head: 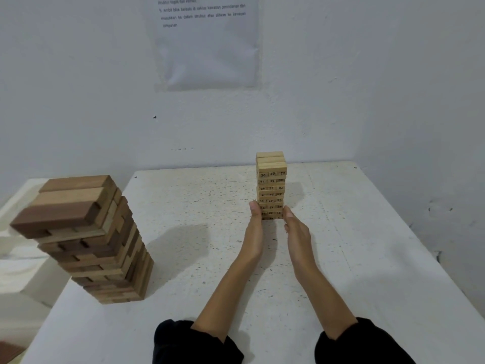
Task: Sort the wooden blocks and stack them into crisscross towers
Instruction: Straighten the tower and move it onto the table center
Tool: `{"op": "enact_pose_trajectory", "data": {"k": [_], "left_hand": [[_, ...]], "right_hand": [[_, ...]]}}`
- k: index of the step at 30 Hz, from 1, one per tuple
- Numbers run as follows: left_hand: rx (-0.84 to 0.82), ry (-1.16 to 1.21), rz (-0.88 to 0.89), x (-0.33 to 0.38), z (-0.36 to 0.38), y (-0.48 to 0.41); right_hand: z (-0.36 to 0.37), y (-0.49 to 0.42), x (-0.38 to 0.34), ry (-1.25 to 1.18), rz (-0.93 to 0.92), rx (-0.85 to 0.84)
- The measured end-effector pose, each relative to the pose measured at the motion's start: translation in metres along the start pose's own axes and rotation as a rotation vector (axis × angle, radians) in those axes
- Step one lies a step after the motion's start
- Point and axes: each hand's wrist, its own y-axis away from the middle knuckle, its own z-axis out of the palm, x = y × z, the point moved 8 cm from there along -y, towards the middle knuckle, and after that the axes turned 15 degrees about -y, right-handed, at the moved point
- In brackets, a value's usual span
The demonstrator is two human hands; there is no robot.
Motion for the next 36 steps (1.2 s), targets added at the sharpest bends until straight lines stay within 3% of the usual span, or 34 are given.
{"op": "enact_pose_trajectory", "data": {"k": [6, 11, 18, 20, 24, 27, 31, 36], "left_hand": [[0.089, -0.026, 0.002, -0.013, -0.008, -0.005], [0.138, -0.256, 0.015, -0.023, -0.025, 0.012], [0.005, -1.137, 0.280, -0.038, -0.030, 0.083], [-0.033, -1.242, 0.307, -0.041, -0.037, 0.106], [-0.034, -1.199, 0.378, -0.046, -0.067, 0.142], [0.108, -1.010, 0.436, -0.041, -0.101, 0.168], [0.392, -0.704, 0.268, -0.048, -0.170, 0.206], [0.628, -0.607, 0.088, -0.072, -0.249, 0.232]], "right_hand": [[0.000, 0.006, -0.002, 0.040, -0.070, -0.005], [-0.011, 0.015, -0.005, 0.095, -0.218, 0.085], [0.002, 0.041, 0.000, 0.358, -0.364, -0.105], [0.012, 0.053, 0.005, 0.522, -0.415, -0.197], [0.035, 0.076, 0.017, 0.761, -0.466, -0.381], [0.050, 0.083, 0.025, 0.796, -0.465, -0.463], [0.079, 0.096, 0.032, 0.735, -0.446, -0.594], [0.127, 0.118, 0.048, 0.708, -0.455, -0.762]]}}
